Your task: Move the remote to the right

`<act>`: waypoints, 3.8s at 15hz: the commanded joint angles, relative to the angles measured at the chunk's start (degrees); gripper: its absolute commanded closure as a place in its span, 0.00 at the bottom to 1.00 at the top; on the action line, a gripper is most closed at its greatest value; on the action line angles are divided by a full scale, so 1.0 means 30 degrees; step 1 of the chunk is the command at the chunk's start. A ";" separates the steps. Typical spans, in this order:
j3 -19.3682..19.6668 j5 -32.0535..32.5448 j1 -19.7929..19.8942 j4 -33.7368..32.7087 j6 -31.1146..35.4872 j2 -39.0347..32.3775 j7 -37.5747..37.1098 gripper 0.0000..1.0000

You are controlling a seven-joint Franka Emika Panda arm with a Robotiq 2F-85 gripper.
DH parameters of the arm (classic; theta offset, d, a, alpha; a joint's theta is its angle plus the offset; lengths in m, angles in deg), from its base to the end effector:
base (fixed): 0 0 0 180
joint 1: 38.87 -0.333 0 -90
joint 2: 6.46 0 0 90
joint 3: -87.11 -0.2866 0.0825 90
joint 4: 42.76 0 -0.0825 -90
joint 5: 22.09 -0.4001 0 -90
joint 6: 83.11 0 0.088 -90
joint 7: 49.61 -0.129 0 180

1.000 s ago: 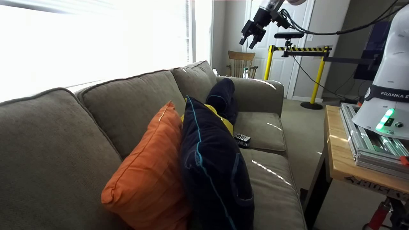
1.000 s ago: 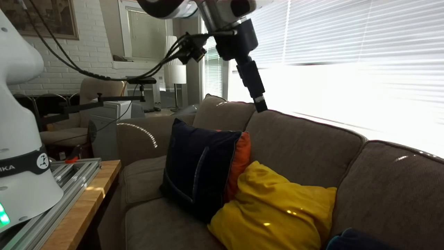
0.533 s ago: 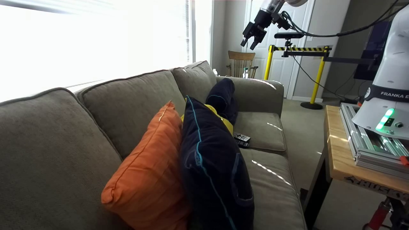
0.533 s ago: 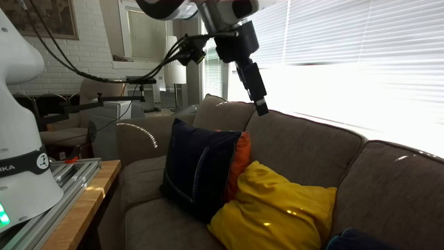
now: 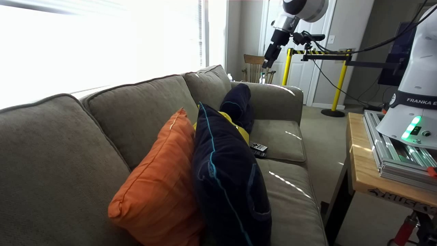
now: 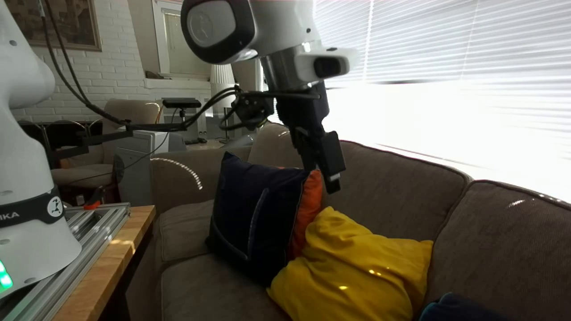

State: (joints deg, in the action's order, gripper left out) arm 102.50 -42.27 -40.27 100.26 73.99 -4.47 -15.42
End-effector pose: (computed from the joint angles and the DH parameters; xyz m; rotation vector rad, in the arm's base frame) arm 0.4895 -0.1322 0.2616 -3.0384 -0.0689 -0.5023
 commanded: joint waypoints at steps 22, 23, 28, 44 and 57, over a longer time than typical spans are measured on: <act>-0.0236 0.3589 0.3328 -0.4499 0.7037 -1.3364 0.0327 0.00; -0.0513 0.4743 0.3740 -0.4792 0.6619 -1.3662 -0.0085 0.00; -0.1752 0.8502 0.5584 -0.5932 0.5903 -1.5274 -0.1127 0.00; -0.3163 0.8521 0.5852 -0.8421 0.6220 -1.9748 -0.6270 0.00; -0.4260 0.9373 0.6921 -1.0491 0.8323 -2.2309 -0.5786 0.00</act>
State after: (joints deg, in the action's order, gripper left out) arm 92.09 -16.87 -22.87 72.02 96.36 -67.59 -34.37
